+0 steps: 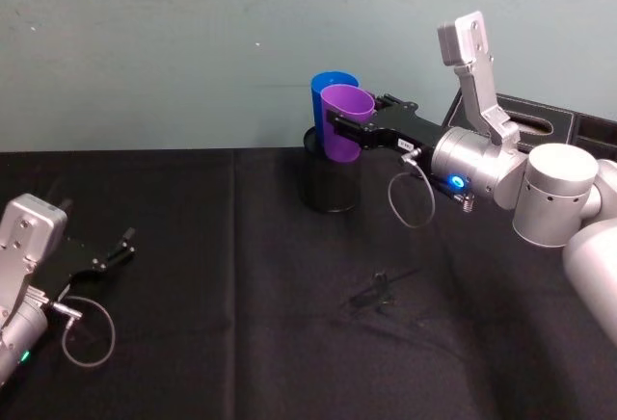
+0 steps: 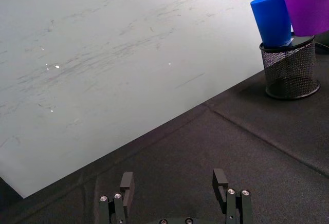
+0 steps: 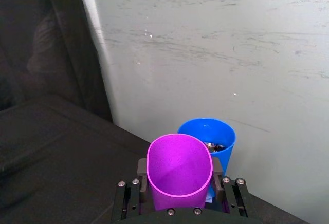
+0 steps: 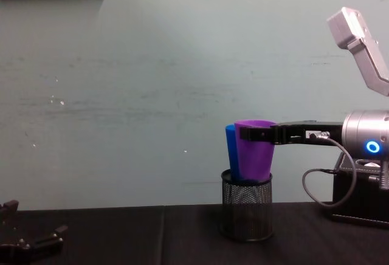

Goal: Pick up one cup with a gripper and tap it against the other cup.

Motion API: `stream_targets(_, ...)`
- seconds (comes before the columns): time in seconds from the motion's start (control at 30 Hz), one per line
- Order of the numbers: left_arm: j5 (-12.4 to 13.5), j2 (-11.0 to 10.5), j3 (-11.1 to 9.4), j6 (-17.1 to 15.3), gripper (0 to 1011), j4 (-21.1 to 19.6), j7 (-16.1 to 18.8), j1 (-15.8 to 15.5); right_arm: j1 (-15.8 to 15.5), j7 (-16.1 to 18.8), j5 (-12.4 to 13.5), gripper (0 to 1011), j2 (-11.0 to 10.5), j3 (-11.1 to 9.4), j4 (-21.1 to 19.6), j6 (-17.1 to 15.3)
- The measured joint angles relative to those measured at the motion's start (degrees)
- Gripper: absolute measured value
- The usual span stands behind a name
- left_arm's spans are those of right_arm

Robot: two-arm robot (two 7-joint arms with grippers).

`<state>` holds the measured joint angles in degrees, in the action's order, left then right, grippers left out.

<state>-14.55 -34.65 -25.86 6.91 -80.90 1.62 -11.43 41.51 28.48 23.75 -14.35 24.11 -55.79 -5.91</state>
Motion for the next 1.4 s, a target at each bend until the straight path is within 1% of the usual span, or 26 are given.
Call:
stream_targets(1.03,0.0,0.0,0.0,0.0,1000,0.0,0.0,0.0,1.5,0.0,-1.0,707,1.5,-0.5,2.3,0.8)
stream_targets(1.4,0.0,0.0,0.0,0.0,1000,0.0,0.0,0.0,2.0,0.5,-1.0,707,1.8,-0.8,3.5,1.0)
